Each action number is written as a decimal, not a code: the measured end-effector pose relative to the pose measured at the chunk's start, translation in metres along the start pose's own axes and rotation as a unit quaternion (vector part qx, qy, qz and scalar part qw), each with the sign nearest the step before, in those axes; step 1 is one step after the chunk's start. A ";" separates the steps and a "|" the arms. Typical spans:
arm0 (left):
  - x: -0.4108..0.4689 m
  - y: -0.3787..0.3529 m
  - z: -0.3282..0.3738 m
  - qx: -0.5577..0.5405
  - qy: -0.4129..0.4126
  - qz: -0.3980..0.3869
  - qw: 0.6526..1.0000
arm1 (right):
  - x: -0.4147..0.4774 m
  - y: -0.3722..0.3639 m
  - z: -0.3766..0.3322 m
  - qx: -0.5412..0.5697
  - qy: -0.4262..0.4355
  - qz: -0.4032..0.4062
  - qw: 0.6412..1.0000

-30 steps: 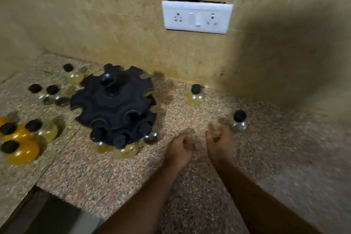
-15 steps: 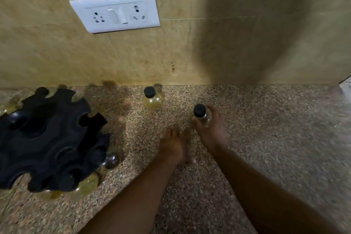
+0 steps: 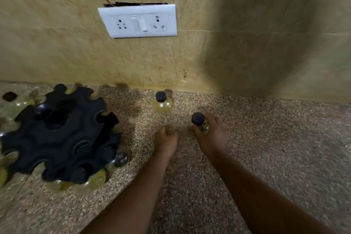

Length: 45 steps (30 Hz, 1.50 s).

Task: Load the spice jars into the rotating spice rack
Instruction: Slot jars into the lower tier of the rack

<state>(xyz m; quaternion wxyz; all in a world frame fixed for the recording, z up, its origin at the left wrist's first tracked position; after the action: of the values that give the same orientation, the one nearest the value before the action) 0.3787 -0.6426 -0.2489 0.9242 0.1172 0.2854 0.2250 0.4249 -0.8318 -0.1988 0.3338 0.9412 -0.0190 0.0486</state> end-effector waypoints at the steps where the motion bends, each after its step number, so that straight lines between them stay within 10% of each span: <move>1: -0.003 0.012 -0.007 -0.093 0.045 0.025 0.994 | -0.002 -0.004 -0.008 0.001 0.006 -0.009 1.000; 10: -0.025 0.092 -0.078 -0.454 0.168 0.207 0.850 | -0.038 -0.073 -0.092 0.006 0.107 -0.160 0.981; 18: -0.064 0.131 -0.084 -0.572 0.140 0.173 0.789 | -0.087 -0.126 -0.153 0.002 0.203 -0.259 0.944; 45: -0.096 0.193 -0.126 -0.432 0.176 0.049 0.883 | -0.110 -0.174 -0.190 -0.013 0.163 -0.276 0.947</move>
<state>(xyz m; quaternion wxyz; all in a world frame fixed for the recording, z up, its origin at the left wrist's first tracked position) 0.1676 -0.5095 -0.2394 0.8056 -0.3215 0.3122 0.3875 0.3126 -0.5767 -0.1730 0.3452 0.8842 0.2959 0.1070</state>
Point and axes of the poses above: each hand's wrist, its own x-axis towards the middle knuckle, its own y-axis out of the back of the hand, z = x × y, the point moved 8 cm from there along x, towards the middle knuckle, and after that the axes turned 2 degrees about y, right-handed, at the moved point
